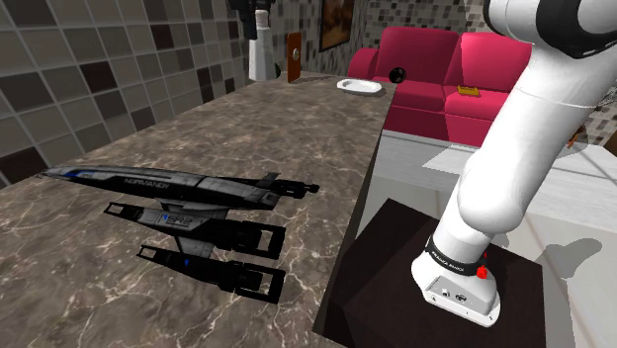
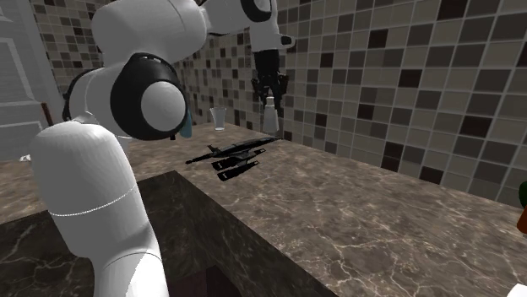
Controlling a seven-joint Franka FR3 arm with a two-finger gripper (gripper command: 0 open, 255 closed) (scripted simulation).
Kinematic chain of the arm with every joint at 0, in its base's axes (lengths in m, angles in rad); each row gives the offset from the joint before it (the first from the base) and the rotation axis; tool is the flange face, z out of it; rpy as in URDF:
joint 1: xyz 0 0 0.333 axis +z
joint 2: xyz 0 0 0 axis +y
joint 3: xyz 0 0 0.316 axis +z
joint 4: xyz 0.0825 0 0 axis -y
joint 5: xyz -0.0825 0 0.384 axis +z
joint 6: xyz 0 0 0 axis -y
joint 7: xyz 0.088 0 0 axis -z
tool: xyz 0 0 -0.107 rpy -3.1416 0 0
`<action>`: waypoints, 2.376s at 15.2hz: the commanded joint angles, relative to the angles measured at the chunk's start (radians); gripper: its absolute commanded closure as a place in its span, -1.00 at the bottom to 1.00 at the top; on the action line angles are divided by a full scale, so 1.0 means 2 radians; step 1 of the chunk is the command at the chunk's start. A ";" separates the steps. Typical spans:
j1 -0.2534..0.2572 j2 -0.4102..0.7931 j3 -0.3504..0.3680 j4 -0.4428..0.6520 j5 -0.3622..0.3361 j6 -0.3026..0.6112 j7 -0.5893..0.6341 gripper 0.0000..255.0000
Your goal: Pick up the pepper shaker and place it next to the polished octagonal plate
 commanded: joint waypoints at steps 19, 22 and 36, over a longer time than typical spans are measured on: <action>-0.094 -0.128 -0.187 -0.144 0.018 0.044 -0.275 1.00; -0.106 -0.126 -0.214 -0.144 0.013 0.049 -0.314 1.00; -0.164 -0.049 -0.336 -0.065 0.009 0.061 -0.495 1.00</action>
